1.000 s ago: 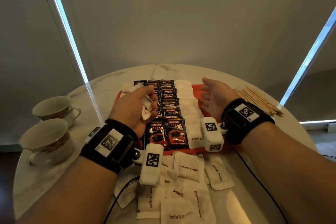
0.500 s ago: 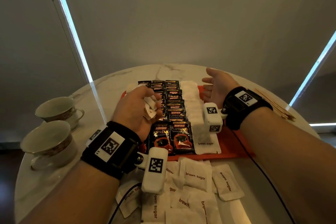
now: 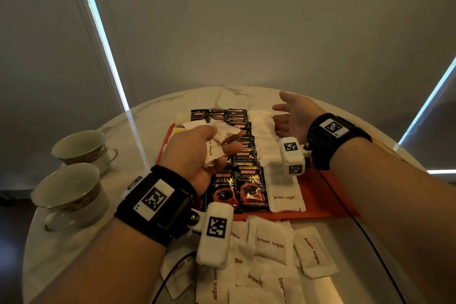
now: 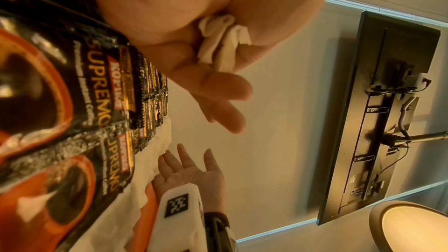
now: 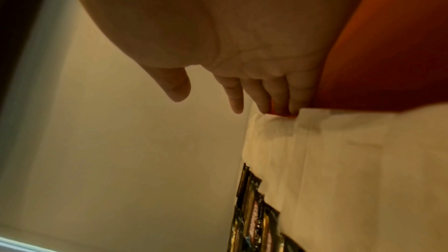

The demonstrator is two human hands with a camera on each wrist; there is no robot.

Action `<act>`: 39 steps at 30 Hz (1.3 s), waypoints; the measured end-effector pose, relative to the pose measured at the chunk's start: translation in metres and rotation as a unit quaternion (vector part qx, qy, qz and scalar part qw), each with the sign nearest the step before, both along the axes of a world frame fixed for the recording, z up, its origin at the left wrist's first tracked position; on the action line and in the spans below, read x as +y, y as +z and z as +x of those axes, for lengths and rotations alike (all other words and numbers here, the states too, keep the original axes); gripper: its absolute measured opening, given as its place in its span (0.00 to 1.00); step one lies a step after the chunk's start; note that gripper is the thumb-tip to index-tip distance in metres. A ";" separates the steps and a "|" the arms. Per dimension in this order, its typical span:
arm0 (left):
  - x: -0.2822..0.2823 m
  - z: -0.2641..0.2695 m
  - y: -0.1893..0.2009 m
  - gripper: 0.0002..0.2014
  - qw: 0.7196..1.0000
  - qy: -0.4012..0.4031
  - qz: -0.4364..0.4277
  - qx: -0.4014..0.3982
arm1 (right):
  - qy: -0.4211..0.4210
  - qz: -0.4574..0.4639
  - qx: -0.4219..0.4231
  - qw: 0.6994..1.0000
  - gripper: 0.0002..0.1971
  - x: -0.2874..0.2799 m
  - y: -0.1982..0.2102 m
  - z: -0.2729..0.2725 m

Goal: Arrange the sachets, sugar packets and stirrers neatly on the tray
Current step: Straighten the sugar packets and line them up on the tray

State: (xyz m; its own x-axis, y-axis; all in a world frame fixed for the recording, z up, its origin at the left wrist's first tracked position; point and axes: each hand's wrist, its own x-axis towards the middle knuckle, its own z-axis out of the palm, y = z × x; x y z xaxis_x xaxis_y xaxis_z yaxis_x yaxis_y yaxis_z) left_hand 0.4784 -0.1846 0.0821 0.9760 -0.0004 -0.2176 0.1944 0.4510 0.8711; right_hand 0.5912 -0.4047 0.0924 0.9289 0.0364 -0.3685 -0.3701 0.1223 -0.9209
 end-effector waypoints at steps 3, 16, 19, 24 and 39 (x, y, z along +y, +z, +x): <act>0.000 -0.002 0.001 0.11 1.000 0.000 0.006 -0.008 | -0.013 -0.003 -0.007 1.000 0.29 -0.002 0.005 -0.003; 0.001 -0.002 -0.004 0.04 0.995 0.043 0.065 -0.066 | 0.161 -0.072 -0.189 0.966 0.13 0.061 0.009 -0.095; 0.002 0.000 -0.004 0.04 0.995 0.045 0.072 -0.058 | 0.098 -0.021 -0.186 0.977 0.08 0.062 0.005 -0.096; -0.003 -0.002 -0.006 0.10 0.994 0.002 0.086 -0.062 | 0.065 -0.029 -0.228 0.971 0.15 0.060 -0.001 -0.096; 0.000 0.000 -0.003 0.07 0.998 0.064 -0.002 -0.021 | 0.102 0.028 -0.207 0.972 0.11 0.057 -0.011 -0.096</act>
State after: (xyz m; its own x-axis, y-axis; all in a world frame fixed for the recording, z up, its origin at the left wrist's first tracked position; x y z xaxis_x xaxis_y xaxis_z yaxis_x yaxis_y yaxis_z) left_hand 0.4786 -0.1841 0.0788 0.9763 0.1239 -0.1773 0.0988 0.4734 0.8753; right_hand 0.4951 -0.3480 0.0813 0.9685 0.2452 0.0443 0.0099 0.1396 -0.9902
